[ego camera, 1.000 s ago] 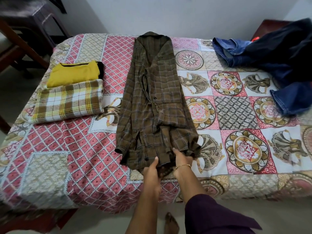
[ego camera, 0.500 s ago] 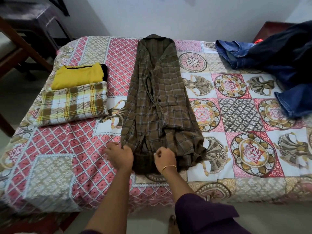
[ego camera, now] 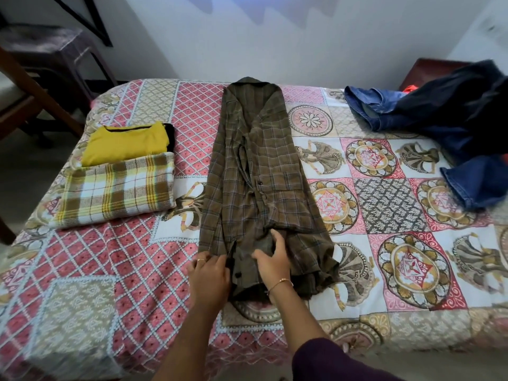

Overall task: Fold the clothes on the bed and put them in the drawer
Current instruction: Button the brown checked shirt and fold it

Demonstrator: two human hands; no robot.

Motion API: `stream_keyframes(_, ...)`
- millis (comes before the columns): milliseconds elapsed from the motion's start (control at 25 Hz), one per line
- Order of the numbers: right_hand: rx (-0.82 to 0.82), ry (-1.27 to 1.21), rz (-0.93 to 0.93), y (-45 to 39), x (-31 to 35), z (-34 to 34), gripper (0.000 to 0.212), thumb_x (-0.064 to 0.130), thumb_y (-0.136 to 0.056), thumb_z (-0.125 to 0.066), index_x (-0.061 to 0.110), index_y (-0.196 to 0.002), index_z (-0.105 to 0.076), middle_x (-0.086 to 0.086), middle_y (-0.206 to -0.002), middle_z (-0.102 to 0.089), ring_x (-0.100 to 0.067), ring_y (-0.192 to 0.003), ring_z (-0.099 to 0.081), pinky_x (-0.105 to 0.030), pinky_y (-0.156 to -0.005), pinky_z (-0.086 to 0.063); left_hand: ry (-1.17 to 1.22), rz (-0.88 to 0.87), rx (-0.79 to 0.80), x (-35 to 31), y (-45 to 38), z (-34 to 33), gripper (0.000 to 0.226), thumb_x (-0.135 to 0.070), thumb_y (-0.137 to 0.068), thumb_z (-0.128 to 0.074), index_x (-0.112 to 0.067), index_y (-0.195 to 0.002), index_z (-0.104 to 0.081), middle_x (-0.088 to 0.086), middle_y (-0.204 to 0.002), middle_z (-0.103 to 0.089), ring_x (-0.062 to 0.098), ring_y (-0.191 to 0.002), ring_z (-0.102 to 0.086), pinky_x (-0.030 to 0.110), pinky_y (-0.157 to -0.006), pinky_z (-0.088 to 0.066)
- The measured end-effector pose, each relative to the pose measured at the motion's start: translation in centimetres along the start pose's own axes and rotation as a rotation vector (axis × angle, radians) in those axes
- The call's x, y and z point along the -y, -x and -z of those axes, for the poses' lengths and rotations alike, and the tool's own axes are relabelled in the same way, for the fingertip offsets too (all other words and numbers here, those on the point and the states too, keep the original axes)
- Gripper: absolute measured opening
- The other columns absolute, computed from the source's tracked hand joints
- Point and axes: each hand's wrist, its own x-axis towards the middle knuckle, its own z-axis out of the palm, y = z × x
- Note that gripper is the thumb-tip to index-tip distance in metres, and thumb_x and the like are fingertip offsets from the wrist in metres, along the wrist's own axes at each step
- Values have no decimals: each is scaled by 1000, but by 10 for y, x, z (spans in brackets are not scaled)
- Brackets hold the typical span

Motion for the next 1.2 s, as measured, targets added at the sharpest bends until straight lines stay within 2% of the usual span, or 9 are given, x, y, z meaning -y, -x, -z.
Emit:
stream_keyframes(80,150,-317,13,-4,24,0,44,-1,-89,-48,28,-121,-54,-6,-124,-52,-22,-102,-57,-33,-81,-51,115,-89,-2,4,-9,-3,41,-20,-60,-71,-9,-98,-63,12,-85,-66,37,-79,-62,41,-59,-49)
stream_keyframes(200,348,-716,-48,-14,48,6,30,0,-89,-40,15,-97,-65,-16,-106,-63,-30,-92,-61,-38,-79,-51,420,-58,51,5,-32,5,72,-41,-74,-55,-9,-137,-41,17,-129,-51,31,-116,-49,41,-92,-43)
stream_keyframes(320,553,-1003,-106,-23,58,10,22,9,-68,-66,2,-89,-67,-17,-90,-68,-30,-82,-65,-37,-74,-54,723,92,175,-8,-58,19,91,-63,-69,-65,-16,-141,-36,8,-145,-37,20,-135,-32,35,-109,-29)
stream_keyframes(480,694,-1203,-31,-50,71,13,51,5,-38,-81,2,-88,-73,-19,-103,-69,-32,-94,-68,-44,-73,-57,896,372,101,-21,-102,32,14,-26,-89,-58,-20,-100,-63,7,-103,-65,32,-107,-58,33,-85,-44)
stream_keyframes(560,647,-1154,-46,-75,87,13,38,-3,-57,-70,4,-93,-68,-14,-107,-69,-28,-95,-68,-41,-72,-57,1071,411,16,-24,-129,36,14,-28,-82,-53,-30,-92,-62,-2,-96,-66,27,-101,-61,39,-88,-47)
stream_keyframes(720,426,-690,-80,-139,128,2,17,4,-96,-41,9,-108,-53,-2,-86,-74,-16,-82,-69,-25,-63,-54,1073,498,2,-21,-180,29,33,-23,-100,-41,-14,-129,-54,6,-129,-56,24,-122,-49,42,-106,-38)
stream_keyframes(880,313,-294,-125,-206,148,-15,56,19,-102,-37,7,-148,-6,-2,-57,-69,-8,-47,-63,-19,-47,-48,791,472,24,-16,-214,11,55,-41,-97,-32,-5,-135,-47,13,-134,-53,29,-123,-49,38,-104,-39)
stream_keyframes(1080,239,-198,-21,-270,169,-29,42,17,-101,-39,3,-139,-29,-3,-55,-63,-4,-37,-53,-15,-39,-41,676,429,-45,-12,-272,-1,40,-30,-100,-37,-7,-129,-52,4,-122,-58,18,-108,-53,30,-89,-41)
stream_keyframes(1200,149,-12,-128,-293,155,-28,48,25,-100,-42,9,-143,-28,-7,-65,-65,-10,-46,-59,-19,-42,-47,471,556,-29,-15,-292,-17,40,-33,-98,-42,-6,-125,-56,13,-123,-57,30,-113,-51,38,-93,-41)
